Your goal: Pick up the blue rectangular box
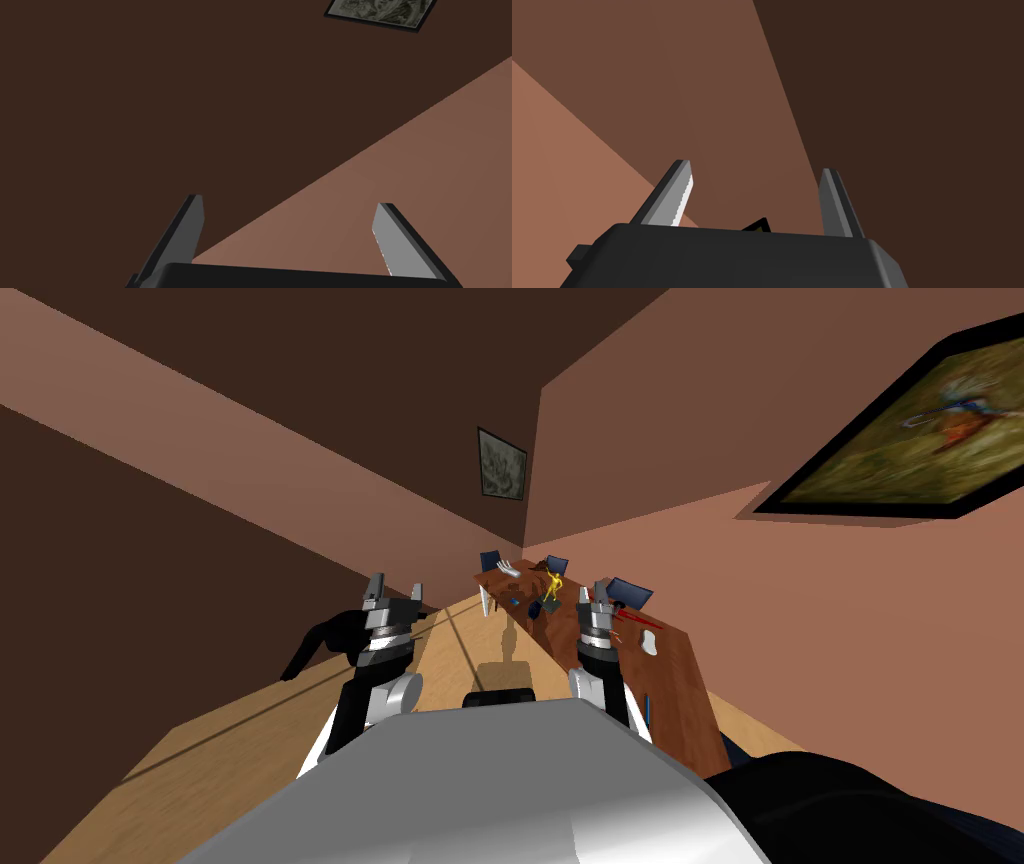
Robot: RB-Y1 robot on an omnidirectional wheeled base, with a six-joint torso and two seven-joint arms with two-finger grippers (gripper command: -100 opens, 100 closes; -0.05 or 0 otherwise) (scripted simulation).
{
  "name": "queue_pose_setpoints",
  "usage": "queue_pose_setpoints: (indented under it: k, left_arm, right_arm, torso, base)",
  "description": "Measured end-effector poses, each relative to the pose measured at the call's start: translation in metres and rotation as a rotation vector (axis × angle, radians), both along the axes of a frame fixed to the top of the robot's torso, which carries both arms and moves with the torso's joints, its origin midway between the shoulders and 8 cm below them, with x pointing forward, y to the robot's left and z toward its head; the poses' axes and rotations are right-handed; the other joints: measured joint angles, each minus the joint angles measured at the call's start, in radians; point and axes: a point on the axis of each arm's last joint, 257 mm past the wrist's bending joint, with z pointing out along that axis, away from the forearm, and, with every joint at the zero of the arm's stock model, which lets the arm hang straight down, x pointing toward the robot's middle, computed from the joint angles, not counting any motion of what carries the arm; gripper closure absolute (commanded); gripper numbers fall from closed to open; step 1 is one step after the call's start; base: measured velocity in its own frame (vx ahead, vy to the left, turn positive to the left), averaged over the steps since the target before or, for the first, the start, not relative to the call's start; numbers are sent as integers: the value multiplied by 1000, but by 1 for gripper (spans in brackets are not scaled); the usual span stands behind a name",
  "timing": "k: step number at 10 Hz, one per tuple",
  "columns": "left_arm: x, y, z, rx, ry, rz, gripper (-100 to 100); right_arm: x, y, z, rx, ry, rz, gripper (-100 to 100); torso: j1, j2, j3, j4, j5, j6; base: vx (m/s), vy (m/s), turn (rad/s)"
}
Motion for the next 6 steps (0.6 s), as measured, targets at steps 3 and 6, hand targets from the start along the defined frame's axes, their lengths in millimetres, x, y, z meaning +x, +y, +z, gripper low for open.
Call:
queue_pose_setpoints:
  k: [3,6]
  left_arm:
    - [0,0,0,0,0,0,0]
    - [0,0,0,0,0,0,0]
  right_arm:
    - [2,3,-22,-92,86,-1,-100]
    - [5,-1,-60,-216,216,-10,-100]
  torso:
    - [3,0,0,0,1,0]
    - [4,0,0,0,1,0]
  base:
    - [11,48,44]
    - [-1,61,45]
